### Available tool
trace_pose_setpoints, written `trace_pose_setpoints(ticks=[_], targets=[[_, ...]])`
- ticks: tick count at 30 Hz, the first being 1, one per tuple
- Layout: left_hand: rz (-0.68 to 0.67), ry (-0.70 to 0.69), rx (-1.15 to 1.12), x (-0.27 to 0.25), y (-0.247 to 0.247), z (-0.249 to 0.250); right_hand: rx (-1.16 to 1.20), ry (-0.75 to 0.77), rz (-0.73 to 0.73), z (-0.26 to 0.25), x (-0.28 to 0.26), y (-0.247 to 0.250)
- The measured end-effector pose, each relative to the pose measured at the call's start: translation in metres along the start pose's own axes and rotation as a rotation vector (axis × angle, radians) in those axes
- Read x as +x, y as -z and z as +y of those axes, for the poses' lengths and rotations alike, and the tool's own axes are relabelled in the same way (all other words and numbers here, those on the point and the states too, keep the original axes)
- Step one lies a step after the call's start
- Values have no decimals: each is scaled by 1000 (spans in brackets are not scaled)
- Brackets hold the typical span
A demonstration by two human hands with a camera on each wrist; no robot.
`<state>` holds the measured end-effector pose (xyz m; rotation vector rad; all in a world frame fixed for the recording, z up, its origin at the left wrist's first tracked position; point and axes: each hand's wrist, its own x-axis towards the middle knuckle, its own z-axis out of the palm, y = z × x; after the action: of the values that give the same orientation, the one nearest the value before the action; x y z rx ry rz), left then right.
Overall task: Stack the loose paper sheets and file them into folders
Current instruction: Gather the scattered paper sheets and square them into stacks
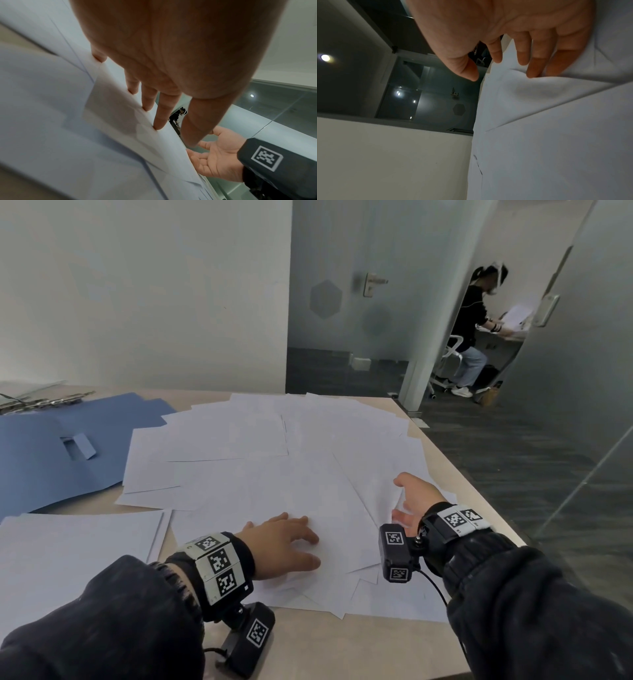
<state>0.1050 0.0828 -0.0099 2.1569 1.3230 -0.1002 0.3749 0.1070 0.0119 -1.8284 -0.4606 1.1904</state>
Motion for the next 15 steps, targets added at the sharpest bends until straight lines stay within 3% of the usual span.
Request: trace_pose_setpoints(ticks=[5,11,15], targets=[[8,1,-8,0,0,0,99,-48,-39,-3,-2,4],[18,4,-4,-1,-1,1,-179,47,33,0,0,9],[23,6,-8,-1,-2,2,-188,55,-3,1,-1,6]])
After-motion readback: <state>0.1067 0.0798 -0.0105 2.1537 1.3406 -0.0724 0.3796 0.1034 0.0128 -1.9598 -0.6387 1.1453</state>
